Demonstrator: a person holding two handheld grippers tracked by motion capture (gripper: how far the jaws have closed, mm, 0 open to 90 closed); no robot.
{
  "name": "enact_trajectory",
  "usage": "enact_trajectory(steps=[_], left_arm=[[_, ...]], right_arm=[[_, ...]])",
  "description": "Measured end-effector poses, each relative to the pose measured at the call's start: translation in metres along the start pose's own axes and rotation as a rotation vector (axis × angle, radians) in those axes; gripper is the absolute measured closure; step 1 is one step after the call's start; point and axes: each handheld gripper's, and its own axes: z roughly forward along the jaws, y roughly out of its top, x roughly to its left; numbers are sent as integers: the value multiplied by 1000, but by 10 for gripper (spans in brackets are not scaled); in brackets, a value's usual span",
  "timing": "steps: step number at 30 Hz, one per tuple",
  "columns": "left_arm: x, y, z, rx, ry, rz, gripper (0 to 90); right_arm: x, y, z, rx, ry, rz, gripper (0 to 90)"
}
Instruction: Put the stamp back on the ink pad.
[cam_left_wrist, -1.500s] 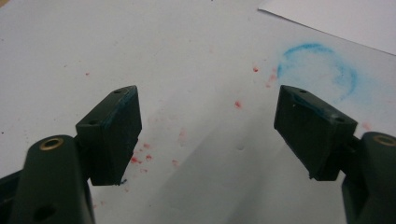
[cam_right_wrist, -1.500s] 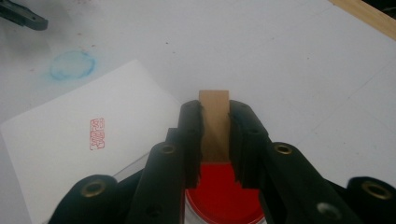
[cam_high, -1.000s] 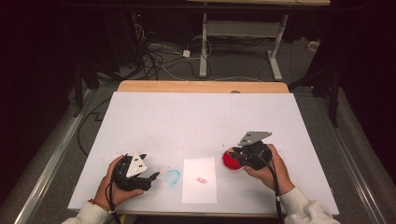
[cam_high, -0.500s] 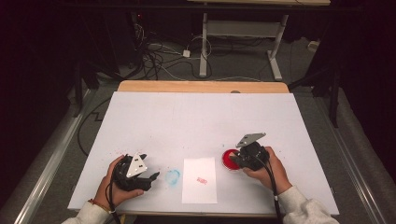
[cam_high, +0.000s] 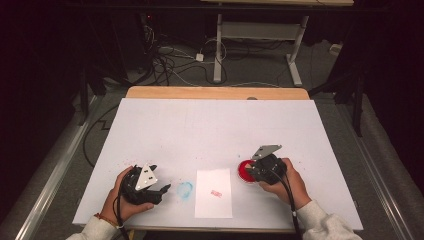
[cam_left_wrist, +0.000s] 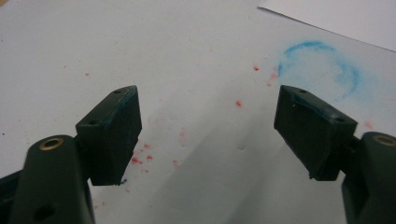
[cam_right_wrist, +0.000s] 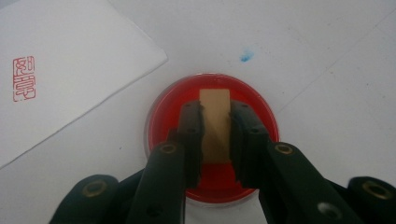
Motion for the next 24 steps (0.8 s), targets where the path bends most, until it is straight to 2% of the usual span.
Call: enact_trajectory(steps=[9, 24], left_arm=[[0, 0, 0, 4, 2, 4, 225], [1, 0, -1, 1, 5, 0, 225]], right_arm=[[-3, -1, 0, -6, 20, 22, 757], [-2, -1, -1, -12, 13, 10, 748]])
